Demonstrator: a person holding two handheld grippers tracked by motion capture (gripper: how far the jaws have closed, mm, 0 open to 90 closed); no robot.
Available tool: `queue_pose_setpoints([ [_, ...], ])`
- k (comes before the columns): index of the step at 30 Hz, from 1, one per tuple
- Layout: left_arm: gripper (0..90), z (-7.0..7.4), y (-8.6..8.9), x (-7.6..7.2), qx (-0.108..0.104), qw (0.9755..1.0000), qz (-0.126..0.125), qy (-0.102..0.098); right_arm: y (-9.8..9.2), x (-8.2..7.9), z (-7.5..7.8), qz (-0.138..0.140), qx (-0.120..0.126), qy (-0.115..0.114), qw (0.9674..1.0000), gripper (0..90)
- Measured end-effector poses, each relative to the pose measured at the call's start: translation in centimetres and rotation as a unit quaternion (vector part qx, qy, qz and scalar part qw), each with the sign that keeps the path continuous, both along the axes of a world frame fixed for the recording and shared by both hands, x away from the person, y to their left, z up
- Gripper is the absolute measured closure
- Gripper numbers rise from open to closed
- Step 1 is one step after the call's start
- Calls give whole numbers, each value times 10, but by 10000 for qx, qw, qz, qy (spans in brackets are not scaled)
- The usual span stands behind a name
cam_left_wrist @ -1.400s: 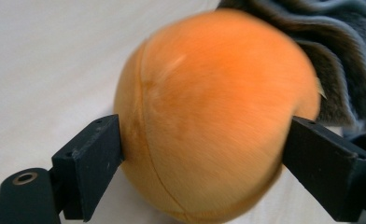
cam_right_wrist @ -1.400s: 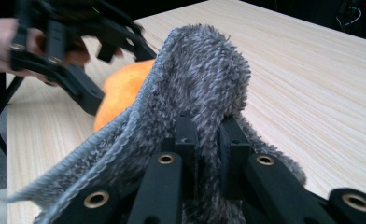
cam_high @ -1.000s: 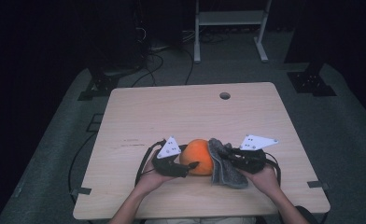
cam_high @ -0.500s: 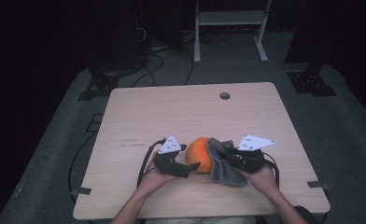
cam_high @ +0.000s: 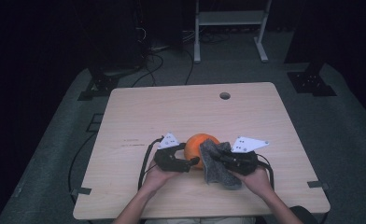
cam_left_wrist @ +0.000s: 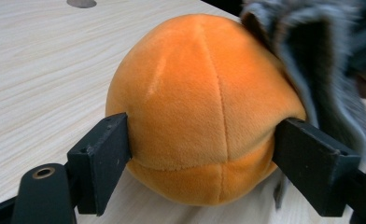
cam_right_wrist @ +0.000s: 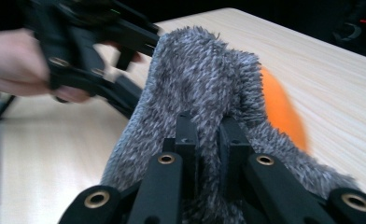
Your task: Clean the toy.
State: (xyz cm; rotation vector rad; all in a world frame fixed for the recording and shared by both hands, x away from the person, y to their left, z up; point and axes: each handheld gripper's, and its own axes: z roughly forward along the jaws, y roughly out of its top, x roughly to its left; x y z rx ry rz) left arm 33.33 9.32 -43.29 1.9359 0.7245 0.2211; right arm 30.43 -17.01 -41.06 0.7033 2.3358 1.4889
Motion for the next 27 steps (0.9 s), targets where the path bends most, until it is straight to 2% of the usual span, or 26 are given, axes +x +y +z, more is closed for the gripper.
queue_pose_setpoints([
  [1, 207, 0, -2, -2, 24, 10000, 1, -22, 2, -2, 0, 116, 65, 5, 9999, 802],
  [2, 288, 1, -4, -5, 139, 9996, 36, -261, 5, -3, 1, 246, 91, -22, 9997, 802],
  [3, 378, 2, -7, -11, 258, 9980, 125, -556, 8, -5, 2, 309, 73, -64, 9995, 802],
  [4, 423, 3, -10, -14, 360, 9970, 145, -674, 10, -6, 3, 288, 17, -129, 9995, 802],
  [6, 438, 5, -10, -15, 440, 9959, 142, -773, 6, -4, 4, 123, -89, -206, 9997, 803],
  [9, 434, 4, -9, -15, 440, 9959, 111, -786, -12, 4, 4, -457, -167, -234, 9985, 804],
  [11, 426, 4, -11, -16, 470, 9956, 42, -809, -18, 8, 3, -639, -262, -224, 9974, 804],
  [13, 372, 5, -13, -15, 440, 9966, -39, -700, -16, 6, 2, -530, -274, -160, 9981, 803],
  [14, 311, 5, -13, -12, 300, 9984, -72, -484, -12, 4, 0, -441, -285, -159, 9985, 803],
  [15, 226, 5, -13, -10, 259, 9992, -31, -305, -7, -1, -1, -248, -294, -133, 9992, 803],
  [16, 185, 4, -13, -8, 286, 9994, 23, -194, -3, -3, -3, -90, -317, -116, 9994, 804],
  [17, 189, 2, -12, -8, 376, 9990, 62, -240, 3, -6, -4, 46, -345, -80, 9994, 804],
  [19, 304, 0, -10, -11, 450, 9979, 128, -447, 9, -9, -2, 4, -408, -191, 9990, 804],
  [21, 352, 1, -14, -16, 575, 9960, 47, -689, 8, -8, 4, -244, -295, -246, 9990, 804],
  [22, 360, 2, -19, -20, 712, 9938, -51, -848, 7, -7, 7, -352, -195, -303, 9987, 804],
  [23, 363, 2, -22, -22, 813, 9919, -99, -969, 9, -8, 10, -339, -165, -370, 9986, 804],
  [25, 367, 1, -27, -27, 1068, 9867, -180, -1209, 16, -11, 9, -125, -244, -373, 9989, 798],
  [26, 372, 0, -26, -28, 1124, 9855, -184, -1256, 21, -13, 6, -57, -361, -434, 9984, 798],
  [27, 382, -1, -24, -28, 1061, 9864, -179, -1242, 23, -14, 5, -51, -464, -538, 9975, 799],
])
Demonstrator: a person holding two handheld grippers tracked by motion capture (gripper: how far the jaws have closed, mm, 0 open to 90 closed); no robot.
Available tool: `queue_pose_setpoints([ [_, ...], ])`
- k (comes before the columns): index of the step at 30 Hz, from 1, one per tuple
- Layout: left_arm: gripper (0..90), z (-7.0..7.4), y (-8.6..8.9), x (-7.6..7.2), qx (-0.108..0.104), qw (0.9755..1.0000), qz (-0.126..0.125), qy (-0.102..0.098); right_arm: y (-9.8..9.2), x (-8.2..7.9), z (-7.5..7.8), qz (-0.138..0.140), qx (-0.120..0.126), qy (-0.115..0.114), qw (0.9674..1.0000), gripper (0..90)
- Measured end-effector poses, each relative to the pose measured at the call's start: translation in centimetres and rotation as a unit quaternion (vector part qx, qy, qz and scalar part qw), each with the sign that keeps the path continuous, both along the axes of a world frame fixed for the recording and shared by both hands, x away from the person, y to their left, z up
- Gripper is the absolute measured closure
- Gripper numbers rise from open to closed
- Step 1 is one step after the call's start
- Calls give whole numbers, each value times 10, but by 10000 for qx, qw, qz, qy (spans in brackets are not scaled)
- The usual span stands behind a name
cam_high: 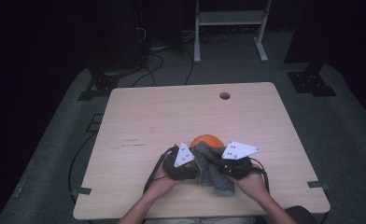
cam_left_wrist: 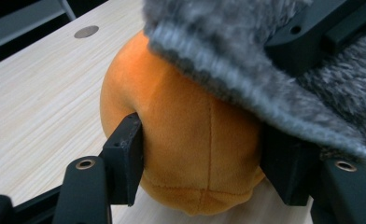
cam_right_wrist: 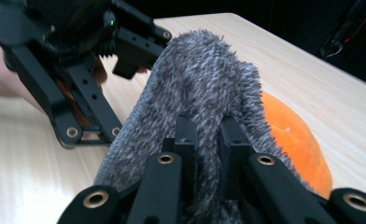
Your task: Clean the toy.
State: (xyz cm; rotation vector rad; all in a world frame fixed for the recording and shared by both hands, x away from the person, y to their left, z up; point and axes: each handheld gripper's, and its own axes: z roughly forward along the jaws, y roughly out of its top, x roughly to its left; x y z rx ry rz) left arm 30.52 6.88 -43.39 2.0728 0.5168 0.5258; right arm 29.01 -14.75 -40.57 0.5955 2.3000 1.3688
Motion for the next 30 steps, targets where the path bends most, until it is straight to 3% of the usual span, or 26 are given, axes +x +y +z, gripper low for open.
queue_pose_setpoints([
  [7, 394, 0, 1, 1, -73, 10000, -62, 28, -28, 14, 0, -630, -132, 109, 9979, 804],
  [9, 392, 0, 0, 1, -77, 9999, -68, 28, -26, 10, 1, -508, -63, 112, 9986, 804],
  [12, 396, 2, -2, -2, 0, 9998, -157, -90, -13, 2, 2, 49, 69, 79, 9999, 803],
  [15, 406, 1, 2, -3, -44, 9998, -196, -78, -5, 1, 3, 148, 76, 28, 9999, 804],
  [19, 410, 1, 6, -1, -87, 9996, -266, -6, -25, 14, 3, -331, 242, 124, 9991, 804],
  [21, 408, 1, 8, 0, -73, 9996, -279, 36, -34, 20, -1, -589, 93, 143, 9981, 804],
  [22, 395, 1, 8, 1, -121, 9996, -238, 100, -37, 22, -4, -643, -4, 164, 9978, 804],
  [24, 291, 1, 10, 7, -328, 9983, -195, 440, -38, 22, -9, -630, -24, 265, 9977, 804],
  [26, 196, 3, 14, 15, -786, 9918, -128, 1002, -34, 18, -9, -545, -44, 279, 9981, 804],
  [27, 177, 2, 15, 18, -863, 9899, -14, 1120, -30, 15, -9, -444, 1, 311, 9985, 804],
  [30, 260, -2, 15, 17, -643, 9936, 99, 926, -16, 6, -6, -119, 24, 307, 9995, 804],
])
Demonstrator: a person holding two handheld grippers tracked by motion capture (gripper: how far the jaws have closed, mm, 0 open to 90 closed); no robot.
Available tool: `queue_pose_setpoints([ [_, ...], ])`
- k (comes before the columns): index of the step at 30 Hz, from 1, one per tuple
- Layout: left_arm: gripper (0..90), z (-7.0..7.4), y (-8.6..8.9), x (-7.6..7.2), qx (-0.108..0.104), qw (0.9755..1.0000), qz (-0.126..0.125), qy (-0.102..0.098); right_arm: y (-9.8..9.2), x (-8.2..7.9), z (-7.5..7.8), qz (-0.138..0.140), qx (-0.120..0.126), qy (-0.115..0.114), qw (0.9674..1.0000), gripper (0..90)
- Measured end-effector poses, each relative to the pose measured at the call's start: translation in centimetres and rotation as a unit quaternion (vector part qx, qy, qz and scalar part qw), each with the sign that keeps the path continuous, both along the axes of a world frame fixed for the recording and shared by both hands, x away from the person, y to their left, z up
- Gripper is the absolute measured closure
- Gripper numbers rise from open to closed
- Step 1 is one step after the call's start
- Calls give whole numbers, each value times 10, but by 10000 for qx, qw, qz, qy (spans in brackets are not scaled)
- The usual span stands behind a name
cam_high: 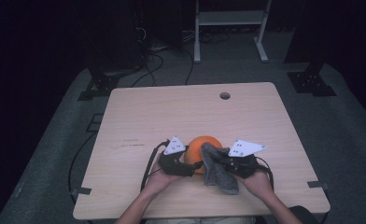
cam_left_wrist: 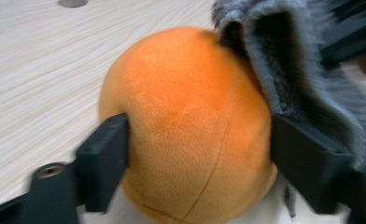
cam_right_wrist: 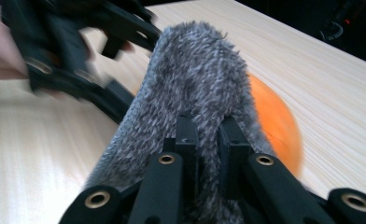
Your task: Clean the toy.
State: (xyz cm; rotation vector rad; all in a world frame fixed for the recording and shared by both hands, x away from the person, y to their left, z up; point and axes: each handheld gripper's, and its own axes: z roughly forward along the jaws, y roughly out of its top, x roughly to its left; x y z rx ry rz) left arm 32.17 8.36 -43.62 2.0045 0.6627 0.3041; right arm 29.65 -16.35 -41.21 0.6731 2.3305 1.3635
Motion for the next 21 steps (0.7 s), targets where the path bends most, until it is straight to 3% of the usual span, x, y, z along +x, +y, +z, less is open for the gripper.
queue_pose_setpoints([
  [3, 331, 1, 0, -4, 198, 9996, -42, -209, 4, 3, 2, -30, -26, -140, 9999, 805],
  [6, 354, -1, -1, -6, 354, 9986, -134, -357, -6, 11, 2, -238, 77, -64, 9997, 804],
  [9, 349, -1, -2, -8, 451, 9977, -200, -472, -17, 15, -3, -591, -266, -122, 9978, 805],
  [10, 333, -1, -2, -8, 400, 9980, -192, -456, -21, 17, -5, -638, -250, -22, 9977, 804],
  [13, 182, 5, -4, -2, 176, 9995, -75, -255, -24, 15, -6, -498, -142, 94, 9986, 805],
  [15, 149, 5, -6, 0, 158, 9997, -4, -187, -18, 11, -3, -262, 49, 164, 9995, 804],
  [16, 153, 4, -6, 0, 257, 9995, -11, -202, -14, 8, -2, -109, 99, 187, 9997, 804],
  [18, 256, 1, -5, -4, 325, 9987, -49, -381, -6, 4, 1, 130, 207, 152, 9996, 804],
  [21, 367, 2, 0, -5, 277, 9985, -44, -463, -6, 9, 1, 110, 353, 99, 9993, 804],
])
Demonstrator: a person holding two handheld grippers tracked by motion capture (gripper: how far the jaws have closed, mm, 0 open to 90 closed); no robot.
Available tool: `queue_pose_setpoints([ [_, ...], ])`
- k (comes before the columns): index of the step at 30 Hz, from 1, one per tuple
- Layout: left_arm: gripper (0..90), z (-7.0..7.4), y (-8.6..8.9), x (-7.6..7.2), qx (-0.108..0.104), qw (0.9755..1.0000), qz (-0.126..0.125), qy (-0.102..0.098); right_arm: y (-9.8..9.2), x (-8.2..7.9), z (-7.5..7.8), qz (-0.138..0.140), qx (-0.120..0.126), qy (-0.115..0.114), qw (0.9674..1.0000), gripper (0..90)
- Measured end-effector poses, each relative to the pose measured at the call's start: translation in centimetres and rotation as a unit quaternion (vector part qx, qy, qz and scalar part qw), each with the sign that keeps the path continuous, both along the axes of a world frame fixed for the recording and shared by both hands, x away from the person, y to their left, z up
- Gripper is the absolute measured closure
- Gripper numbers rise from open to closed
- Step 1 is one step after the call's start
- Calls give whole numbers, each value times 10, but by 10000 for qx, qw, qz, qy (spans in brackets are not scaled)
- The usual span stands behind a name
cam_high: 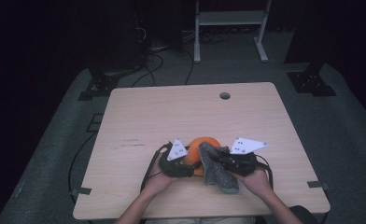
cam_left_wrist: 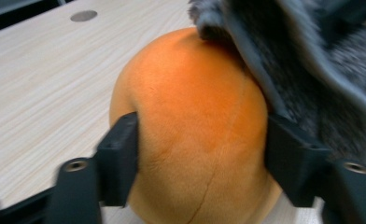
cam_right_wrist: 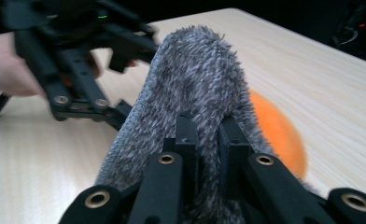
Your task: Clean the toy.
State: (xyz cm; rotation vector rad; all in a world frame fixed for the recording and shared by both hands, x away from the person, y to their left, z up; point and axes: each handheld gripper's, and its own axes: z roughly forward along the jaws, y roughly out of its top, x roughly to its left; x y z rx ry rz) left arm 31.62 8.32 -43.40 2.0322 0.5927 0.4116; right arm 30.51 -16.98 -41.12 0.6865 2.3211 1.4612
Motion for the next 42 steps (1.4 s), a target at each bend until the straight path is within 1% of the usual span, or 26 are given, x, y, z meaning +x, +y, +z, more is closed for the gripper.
queue_pose_setpoints([
  [1, 393, 1, 2, 0, -67, 10000, -14, 4, -3, 3, -1, -80, 23, -3, 10000, 804],
  [4, 436, 6, 6, 0, -494, 9987, -67, 66, -19, 9, -3, -462, 51, 38, 9989, 804],
  [5, 440, 8, 7, 0, -632, 9978, -112, 161, -24, 10, -3, -519, 105, 69, 9986, 804],
  [7, 443, 9, 8, 0, -790, 9961, -214, 325, -28, 5, 1, -419, 291, 109, 9986, 804],
  [9, 441, 5, 6, 0, -715, 9962, -261, 431, -23, -3, 4, -196, 350, 60, 9992, 804],
  [10, 428, 2, 4, -1, -563, 9972, -275, 396, -18, -5, 4, -103, 258, 36, 9996, 804],
  [11, 386, 1, 3, -1, -518, 9977, -268, 355, -13, -6, 1, -63, 67, 24, 10000, 804],
  [12, 320, 3, 3, -1, -429, 9982, -262, 325, -11, -6, -1, -38, 13, 48, 10000, 804],
  [13, 234, 5, 2, 0, -330, 9988, -261, 260, -10, -4, -4, -14, 15, 93, 10000, 804],
  [15, 130, 8, 0, 1, -309, 9993, -188, 125, -10, -2, -4, 22, 33, 134, 9999, 804],
  [16, 97, 7, -3, 3, -211, 9995, -224, 121, -9, -2, -4, 65, 65, 165, 9998, 804],
  [17, 91, 5, -7, 4, -123, 9992, -300, 231, -7, -3, -4, 122, 115, 205, 9996, 804],
  [19, 100, -2, -10, 6, -12, 9987, -338, 370, -3, -4, -4, 199, 55, 135, 9997, 804],
  [20, 144, -4, -7, 5, -61, 9987, -390, 329, -2, -4, -5, 172, 4, 111, 9998, 804],
  [21, 234, -3, -3, 4, -35, 9989, -388, 250, -3, -3, -6, 138, 15, 116, 9998, 804],
  [22, 299, -2, -1, 4, -37, 9990, -374, 253, -5, -2, -6, 68, 24, 115, 9999, 805],
  [24, 341, -3, 1, 4, -108, 9989, -374, 273, -10, 2, -7, -75, 24, 135, 9999, 806],
  [27, 341, -5, 7, 6, -179, 9982, -434, 362, -23, 8, -15, -469, -192, 222, 9985, 807],
  [29, 334, -6, 10, 8, -238, 9978, -441, 439, -32, 11, -20, -608, -253, 415, 9970, 807],
  [31, 327, -7, 9, 8, -232, 9980, -416, 427, -33, 10, -21, -528, -107, 484, 9974, 806],
  [34, 326, -8, 9, 8, -226, 9982, -367, 415, -20, 3, -11, -229, 96, 291, 9993, 806],
  [36, 336, -9, 12, 9, -275, 9980, -332, 458, -13, 0, -9, -141, 51, 209, 9997, 806],
  [37, 340, -9, 14, 9, -297, 9978, -339, 491, -13, 0, -10, -139, 51, 241, 9996, 805],
  [40, 342, -11, 17, 10, -344, 9975, -348, 515, -24, 8, -18, -396, -59, 525, 9978, 806],
  [41, 342, -11, 16, 10, -341, 9975, -363, 497, -29, 11, -23, -527, -179, 672, 9962, 806],
  [42, 342, -10, 15, 9, -298, 9979, -392, 432, -32, 13, -26, -563, -199, 756, 9953, 806],
])
